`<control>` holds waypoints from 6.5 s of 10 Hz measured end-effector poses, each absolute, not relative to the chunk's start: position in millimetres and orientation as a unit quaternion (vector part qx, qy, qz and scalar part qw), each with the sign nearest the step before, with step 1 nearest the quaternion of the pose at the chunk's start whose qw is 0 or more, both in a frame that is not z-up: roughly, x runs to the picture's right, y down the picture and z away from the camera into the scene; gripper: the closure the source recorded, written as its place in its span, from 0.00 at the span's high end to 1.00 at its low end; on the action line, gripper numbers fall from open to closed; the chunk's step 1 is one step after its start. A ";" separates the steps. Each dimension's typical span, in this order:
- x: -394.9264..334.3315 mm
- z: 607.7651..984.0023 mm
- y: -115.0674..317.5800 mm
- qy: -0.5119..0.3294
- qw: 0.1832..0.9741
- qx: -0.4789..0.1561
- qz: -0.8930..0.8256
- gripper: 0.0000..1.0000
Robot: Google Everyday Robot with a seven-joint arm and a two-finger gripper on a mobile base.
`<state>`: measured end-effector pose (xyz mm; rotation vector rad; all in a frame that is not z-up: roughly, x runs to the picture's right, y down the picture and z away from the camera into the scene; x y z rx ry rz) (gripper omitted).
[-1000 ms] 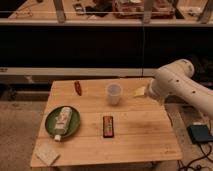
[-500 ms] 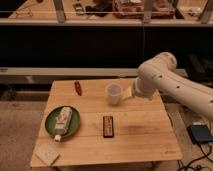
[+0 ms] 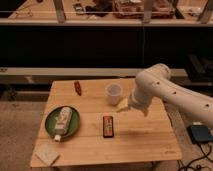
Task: Place the eraser in the ceramic cup
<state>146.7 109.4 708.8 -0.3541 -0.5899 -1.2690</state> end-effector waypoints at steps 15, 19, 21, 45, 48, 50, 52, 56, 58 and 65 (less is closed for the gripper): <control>97.3 755.5 169.0 -0.408 0.746 -0.103 -0.516 0.80; 63.4 771.5 190.7 -0.384 0.719 -0.115 -0.568 0.80; 46.5 770.7 192.5 -0.393 0.727 -0.107 -0.553 0.80; 19.1 791.6 213.0 -0.300 0.695 -0.031 -0.653 0.80; 16.2 801.5 211.3 -0.290 0.691 -0.035 -0.662 0.80; 15.7 805.6 212.0 -0.288 0.690 -0.041 -0.662 0.80; 11.2 809.1 209.9 -0.287 0.687 -0.045 -0.666 0.80; 8.9 816.1 203.1 -0.279 0.678 -0.062 -0.677 0.80; 9.1 820.4 201.7 -0.279 0.678 -0.072 -0.676 0.80; 11.8 833.6 202.0 -0.273 0.682 -0.079 -0.674 0.80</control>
